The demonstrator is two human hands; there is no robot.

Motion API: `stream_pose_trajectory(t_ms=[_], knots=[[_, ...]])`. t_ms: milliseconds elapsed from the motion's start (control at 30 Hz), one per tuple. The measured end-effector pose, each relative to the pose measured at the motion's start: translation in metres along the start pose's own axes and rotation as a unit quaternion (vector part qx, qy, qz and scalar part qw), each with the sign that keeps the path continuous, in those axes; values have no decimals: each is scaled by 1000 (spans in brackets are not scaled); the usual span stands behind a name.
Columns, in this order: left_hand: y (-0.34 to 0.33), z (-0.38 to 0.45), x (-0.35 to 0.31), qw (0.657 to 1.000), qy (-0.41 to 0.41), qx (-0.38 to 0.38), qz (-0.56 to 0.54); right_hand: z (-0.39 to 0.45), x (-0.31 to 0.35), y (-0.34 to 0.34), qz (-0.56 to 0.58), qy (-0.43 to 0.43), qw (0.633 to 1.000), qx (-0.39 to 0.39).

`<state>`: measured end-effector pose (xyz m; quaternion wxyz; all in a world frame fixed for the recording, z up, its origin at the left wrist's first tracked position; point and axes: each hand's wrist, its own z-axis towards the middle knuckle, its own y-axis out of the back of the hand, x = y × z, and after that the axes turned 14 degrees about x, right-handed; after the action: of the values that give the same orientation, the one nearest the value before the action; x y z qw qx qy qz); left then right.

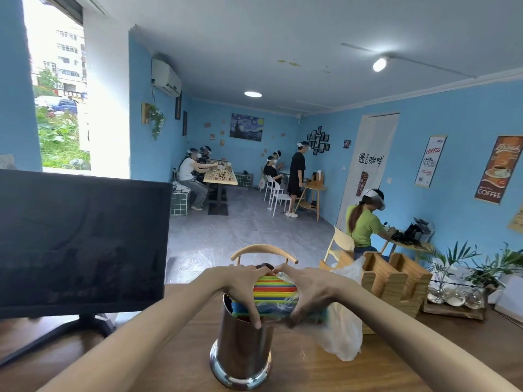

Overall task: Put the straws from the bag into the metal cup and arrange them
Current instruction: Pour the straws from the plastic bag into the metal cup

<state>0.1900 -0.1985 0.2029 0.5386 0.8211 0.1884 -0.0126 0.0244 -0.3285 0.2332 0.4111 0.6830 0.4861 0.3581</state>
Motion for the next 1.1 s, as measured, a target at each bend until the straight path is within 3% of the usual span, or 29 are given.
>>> stream_pose_trajectory(t_ms=[100, 300, 633, 833, 1100], knots=[[1, 1, 0, 1000, 8, 4, 9, -2, -1, -2, 0, 8, 1000, 0], [18, -1, -3, 995, 14, 99, 27, 2, 2, 3, -14, 7, 1000, 10], [23, 10, 8, 994, -19, 109, 7, 3, 3, 3, -5, 6, 1000, 18], [31, 14, 10, 985, -28, 170, -18, 5, 1, 2, -9, 6, 1000, 24], [31, 24, 14, 984, -49, 165, -37, 4, -6, 1, 0, 26, 1000, 10]])
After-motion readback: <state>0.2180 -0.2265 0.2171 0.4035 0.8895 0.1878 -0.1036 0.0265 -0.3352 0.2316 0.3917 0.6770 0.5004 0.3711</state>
